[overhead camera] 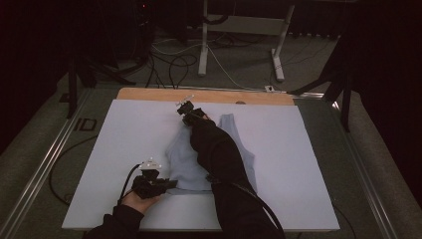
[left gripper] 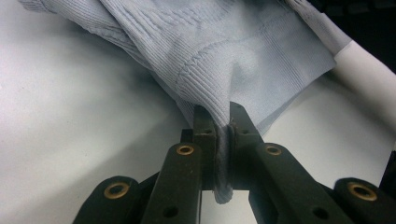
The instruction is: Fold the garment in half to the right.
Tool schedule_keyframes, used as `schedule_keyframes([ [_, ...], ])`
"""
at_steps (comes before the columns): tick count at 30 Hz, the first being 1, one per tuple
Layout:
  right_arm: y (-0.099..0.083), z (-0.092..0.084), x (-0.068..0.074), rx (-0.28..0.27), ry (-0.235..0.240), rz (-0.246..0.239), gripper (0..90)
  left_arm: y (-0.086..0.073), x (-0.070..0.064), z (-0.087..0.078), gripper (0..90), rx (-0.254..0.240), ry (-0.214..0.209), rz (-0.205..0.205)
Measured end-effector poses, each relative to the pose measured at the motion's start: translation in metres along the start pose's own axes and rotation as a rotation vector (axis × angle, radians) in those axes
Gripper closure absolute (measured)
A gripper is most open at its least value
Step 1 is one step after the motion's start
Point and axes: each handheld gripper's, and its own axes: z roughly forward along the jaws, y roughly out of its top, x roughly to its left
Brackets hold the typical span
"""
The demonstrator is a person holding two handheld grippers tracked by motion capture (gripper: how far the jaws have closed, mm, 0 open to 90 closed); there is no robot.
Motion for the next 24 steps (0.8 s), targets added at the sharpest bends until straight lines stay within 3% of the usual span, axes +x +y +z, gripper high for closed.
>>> schedule_keyframes([
  [9, 0.008, -0.025, -0.012, -0.066, 0.017, 0.031, 87.4, 0.003, -0.002, -0.003, 85.3, -0.014, -0.007, 0.001],
  [24, 0.014, -0.058, -0.029, -0.123, 0.008, 0.02, 87.9, 0.013, -0.011, -0.009, 85.5, -0.029, -0.019, 0.025],
])
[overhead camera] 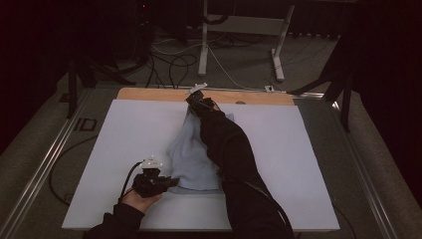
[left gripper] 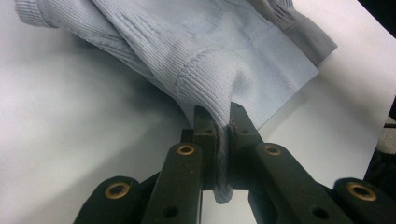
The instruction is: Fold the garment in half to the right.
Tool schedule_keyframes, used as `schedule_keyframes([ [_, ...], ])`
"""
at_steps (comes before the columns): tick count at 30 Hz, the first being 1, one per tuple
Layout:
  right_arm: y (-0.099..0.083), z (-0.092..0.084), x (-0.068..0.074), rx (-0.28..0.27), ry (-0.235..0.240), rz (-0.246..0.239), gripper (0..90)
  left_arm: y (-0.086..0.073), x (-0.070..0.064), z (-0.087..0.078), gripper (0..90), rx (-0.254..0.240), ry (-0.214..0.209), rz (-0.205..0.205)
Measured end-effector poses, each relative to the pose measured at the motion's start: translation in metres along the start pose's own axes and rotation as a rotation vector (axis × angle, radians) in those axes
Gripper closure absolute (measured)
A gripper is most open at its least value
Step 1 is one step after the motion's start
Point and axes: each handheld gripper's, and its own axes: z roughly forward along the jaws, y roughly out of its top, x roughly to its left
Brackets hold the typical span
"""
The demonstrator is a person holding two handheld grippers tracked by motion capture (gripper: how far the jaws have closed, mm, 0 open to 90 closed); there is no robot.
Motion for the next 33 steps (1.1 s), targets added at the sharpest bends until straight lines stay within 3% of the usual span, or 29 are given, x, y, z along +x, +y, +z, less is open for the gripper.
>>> schedule_keyframes([
  [16, 0.001, -0.036, -0.024, -0.054, -0.008, 0.01, 87.9, 0.036, -0.037, 0.005, 85.5, -0.014, -0.027, 0.111],
  [33, -0.027, -0.066, -0.056, -0.118, -0.01, 0.087, 87.8, 0.064, -0.073, 0.034, 85.5, 0.014, -0.074, 0.196],
])
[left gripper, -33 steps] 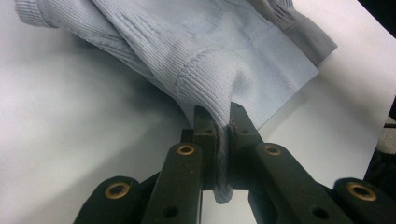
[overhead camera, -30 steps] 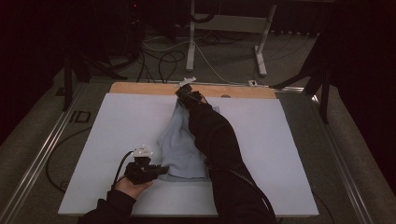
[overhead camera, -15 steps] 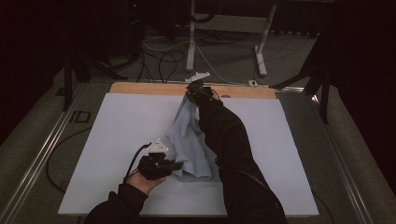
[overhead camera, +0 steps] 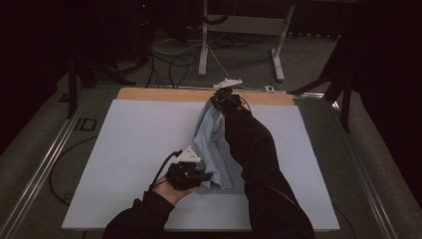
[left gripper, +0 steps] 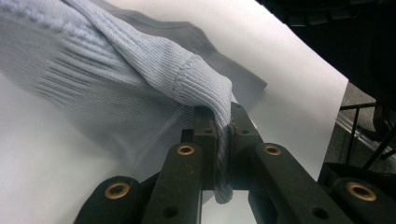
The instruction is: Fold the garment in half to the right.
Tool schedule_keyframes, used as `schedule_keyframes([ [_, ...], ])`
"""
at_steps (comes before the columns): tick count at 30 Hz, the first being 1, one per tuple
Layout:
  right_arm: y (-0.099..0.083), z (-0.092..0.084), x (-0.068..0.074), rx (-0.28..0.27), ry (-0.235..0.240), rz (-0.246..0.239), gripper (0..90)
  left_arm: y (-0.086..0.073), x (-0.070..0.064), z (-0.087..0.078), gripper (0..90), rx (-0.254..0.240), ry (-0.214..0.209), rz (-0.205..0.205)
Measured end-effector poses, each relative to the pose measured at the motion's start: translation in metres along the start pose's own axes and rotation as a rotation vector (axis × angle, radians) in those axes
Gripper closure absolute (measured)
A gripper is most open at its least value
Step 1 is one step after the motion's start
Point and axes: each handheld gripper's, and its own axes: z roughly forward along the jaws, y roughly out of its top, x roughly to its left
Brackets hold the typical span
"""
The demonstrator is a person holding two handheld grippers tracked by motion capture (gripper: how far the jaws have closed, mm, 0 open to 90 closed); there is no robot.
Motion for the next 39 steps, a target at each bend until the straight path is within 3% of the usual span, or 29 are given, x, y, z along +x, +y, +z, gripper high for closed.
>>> schedule_keyframes([
  [11, -0.018, -0.007, -0.026, 0.007, 0.005, 0.036, 87.7, 0.016, -0.016, 0.033, 85.5, 0.022, -0.03, 0.021],
  [18, -0.03, -0.003, -0.037, 0.009, 0.028, 0.065, 87.7, 0.019, -0.022, 0.056, 85.5, 0.038, -0.033, 0.024],
  [26, -0.044, 0.008, -0.043, 0.034, 0.041, 0.067, 87.6, 0.02, -0.027, 0.078, 85.5, 0.064, -0.031, 0.027],
  [39, -0.064, 0.021, -0.054, 0.022, 0.076, 0.103, 87.0, 0.021, -0.026, 0.101, 85.4, 0.079, -0.017, 0.005],
])
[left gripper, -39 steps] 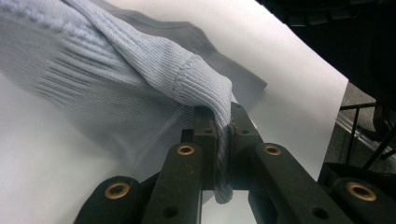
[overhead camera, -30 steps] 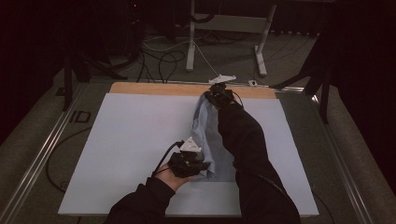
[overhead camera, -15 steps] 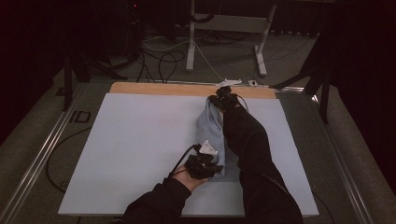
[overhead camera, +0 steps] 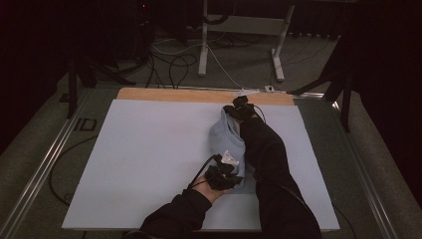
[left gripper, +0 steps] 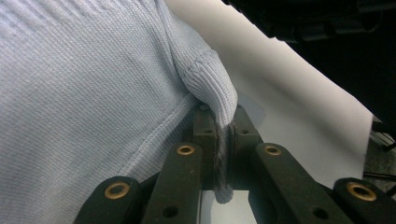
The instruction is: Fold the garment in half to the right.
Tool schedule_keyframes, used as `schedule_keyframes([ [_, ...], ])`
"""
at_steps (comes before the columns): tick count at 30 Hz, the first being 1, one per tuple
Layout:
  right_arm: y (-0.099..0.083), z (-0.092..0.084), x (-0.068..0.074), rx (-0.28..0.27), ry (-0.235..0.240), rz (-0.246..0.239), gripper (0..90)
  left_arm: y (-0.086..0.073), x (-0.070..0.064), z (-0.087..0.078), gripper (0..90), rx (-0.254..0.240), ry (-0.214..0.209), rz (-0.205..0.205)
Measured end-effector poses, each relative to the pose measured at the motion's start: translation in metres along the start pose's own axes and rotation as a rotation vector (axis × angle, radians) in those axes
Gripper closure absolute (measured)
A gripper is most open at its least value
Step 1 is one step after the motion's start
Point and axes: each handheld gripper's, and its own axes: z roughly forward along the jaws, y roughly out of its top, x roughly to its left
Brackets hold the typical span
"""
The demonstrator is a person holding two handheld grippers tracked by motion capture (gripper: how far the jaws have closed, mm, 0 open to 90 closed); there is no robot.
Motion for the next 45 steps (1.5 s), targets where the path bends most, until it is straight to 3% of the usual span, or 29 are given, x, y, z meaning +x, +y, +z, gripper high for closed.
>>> schedule_keyframes([
  [7, -0.013, 0.007, -0.008, 0.041, 0.02, 0.031, 83.8, 0.003, -0.003, 0.012, 85.4, 0.02, 0.01, -0.001],
  [20, -0.014, -0.024, -0.032, 0.084, 0.026, 0.054, 47.5, 0.011, -0.005, 0.031, 85.3, 0.066, 0.05, 0.009],
  [25, -0.011, -0.042, -0.034, 0.059, 0.012, 0.046, 48.2, 0.014, -0.008, 0.035, 85.1, 0.079, 0.059, 0.02],
  [30, -0.005, -0.055, -0.027, 0.033, 0.063, 0.048, 47.4, 0.018, -0.012, 0.038, 84.6, 0.09, 0.069, 0.03],
  [33, -0.003, -0.059, -0.019, 0.036, 0.089, 0.017, 54.1, 0.018, -0.012, 0.04, 84.2, 0.096, 0.077, 0.035],
  [35, -0.003, -0.061, -0.014, 0.046, 0.107, -0.011, 69.0, 0.019, -0.013, 0.041, 84.1, 0.103, 0.087, 0.046],
  [39, -0.005, -0.064, -0.003, 0.078, 0.138, -0.065, 88.3, 0.021, -0.016, 0.042, 84.1, 0.115, 0.101, 0.057],
  [45, -0.008, -0.057, 0.007, 0.108, 0.153, -0.096, 90.0, 0.023, -0.021, 0.046, 83.7, 0.113, 0.105, 0.061],
])
